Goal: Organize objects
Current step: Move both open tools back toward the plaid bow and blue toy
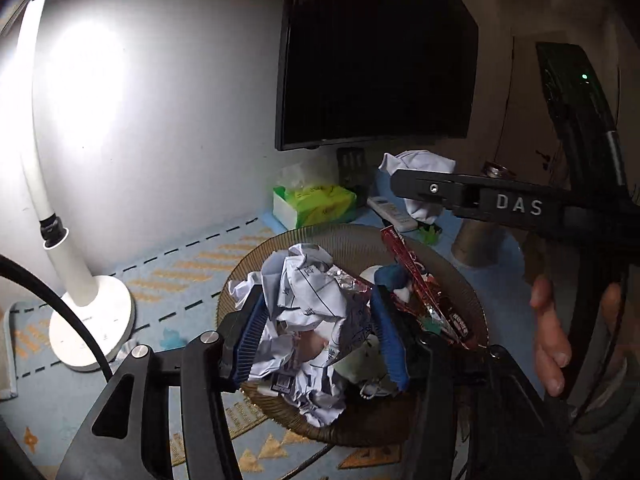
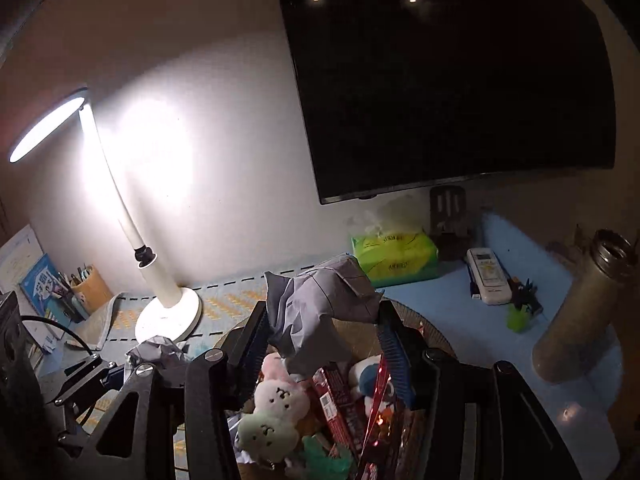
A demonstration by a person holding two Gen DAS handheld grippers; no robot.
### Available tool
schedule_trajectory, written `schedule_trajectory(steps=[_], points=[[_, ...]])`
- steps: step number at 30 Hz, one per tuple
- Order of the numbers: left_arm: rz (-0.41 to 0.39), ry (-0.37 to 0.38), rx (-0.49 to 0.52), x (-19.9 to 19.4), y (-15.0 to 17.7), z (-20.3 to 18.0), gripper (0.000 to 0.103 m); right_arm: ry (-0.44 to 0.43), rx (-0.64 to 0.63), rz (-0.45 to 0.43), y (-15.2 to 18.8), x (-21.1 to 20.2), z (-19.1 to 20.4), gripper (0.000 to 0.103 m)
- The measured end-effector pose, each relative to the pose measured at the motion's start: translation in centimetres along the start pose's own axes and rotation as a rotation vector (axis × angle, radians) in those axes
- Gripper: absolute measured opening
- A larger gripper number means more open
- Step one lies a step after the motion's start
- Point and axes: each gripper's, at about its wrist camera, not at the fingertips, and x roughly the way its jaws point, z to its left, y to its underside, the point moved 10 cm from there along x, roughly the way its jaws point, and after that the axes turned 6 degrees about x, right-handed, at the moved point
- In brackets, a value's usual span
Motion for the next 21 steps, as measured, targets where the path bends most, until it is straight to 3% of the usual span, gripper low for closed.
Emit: schedule_trajectory(steps=[1, 2, 7, 12, 16, 21], points=[[0.015, 0.017, -0.013, 0.9, 0.1, 0.1, 0.083, 0.020, 0.001, 0.011, -0.1, 0.9, -0.4, 0.080], [0.017, 0.024, -0.030, 1.5, 0.2, 0.3, 0.093, 0.032, 0.011, 0.017, 0.0, 1.5, -0.9, 0.083], [0.025, 0.072, -0.137, 1.7, 1.9, 2.2, 0.093, -0.009, 0.068, 0.039, 1.7, 1.5, -2.2, 0.083], [-0.002, 0.043, -0.226, -1.5, 3.0, 5.9, 0.093, -0.051, 0.069, 0.033, 2.9, -0.4, -1.0, 0.083], [-0.045, -0.051, -0.253, -5.0, 3.5, 9.7, 0.093, -0.144, 0.029, 0.029, 3.4, -2.5, 3.0, 0.087], [-0.124, -0.252, -0.337, -10.3, 5.4, 16.6, 0.098, -0.278, -0.064, 0.065, 5.6, -4.2, 10.0, 0.098]])
